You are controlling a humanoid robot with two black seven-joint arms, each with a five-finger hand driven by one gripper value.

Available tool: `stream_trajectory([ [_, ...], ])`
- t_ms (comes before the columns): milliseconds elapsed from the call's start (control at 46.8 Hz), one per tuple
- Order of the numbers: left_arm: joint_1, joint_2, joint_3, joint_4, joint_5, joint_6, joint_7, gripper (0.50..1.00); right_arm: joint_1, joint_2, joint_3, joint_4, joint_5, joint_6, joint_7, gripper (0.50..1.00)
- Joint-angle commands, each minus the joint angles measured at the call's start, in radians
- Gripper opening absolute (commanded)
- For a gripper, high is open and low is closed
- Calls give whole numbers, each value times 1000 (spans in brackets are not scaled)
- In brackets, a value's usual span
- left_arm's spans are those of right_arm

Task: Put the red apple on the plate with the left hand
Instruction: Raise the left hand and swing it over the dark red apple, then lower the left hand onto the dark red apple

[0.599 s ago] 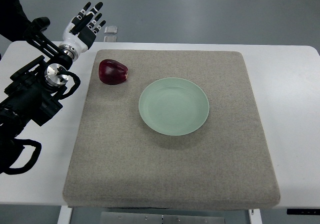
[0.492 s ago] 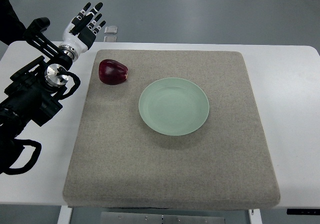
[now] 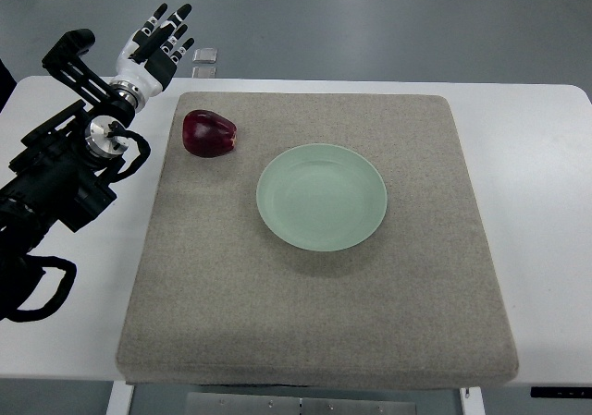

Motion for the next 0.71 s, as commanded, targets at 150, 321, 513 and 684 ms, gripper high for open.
stream_trajectory([
  [150, -50, 6, 61, -14, 263, 7, 0, 994, 0, 0, 0, 0, 0, 1, 1, 964],
  [321, -70, 18, 71, -58, 576, -8, 0, 994, 0, 0, 0, 0, 0, -1, -1, 964],
  [513, -118, 71, 127, -158, 943, -31, 0, 994, 0, 0, 0, 0, 0, -1, -1, 964],
  [684, -165, 171, 260, -259, 1099, -42, 0, 994, 0, 0, 0, 0, 0, -1, -1, 964],
])
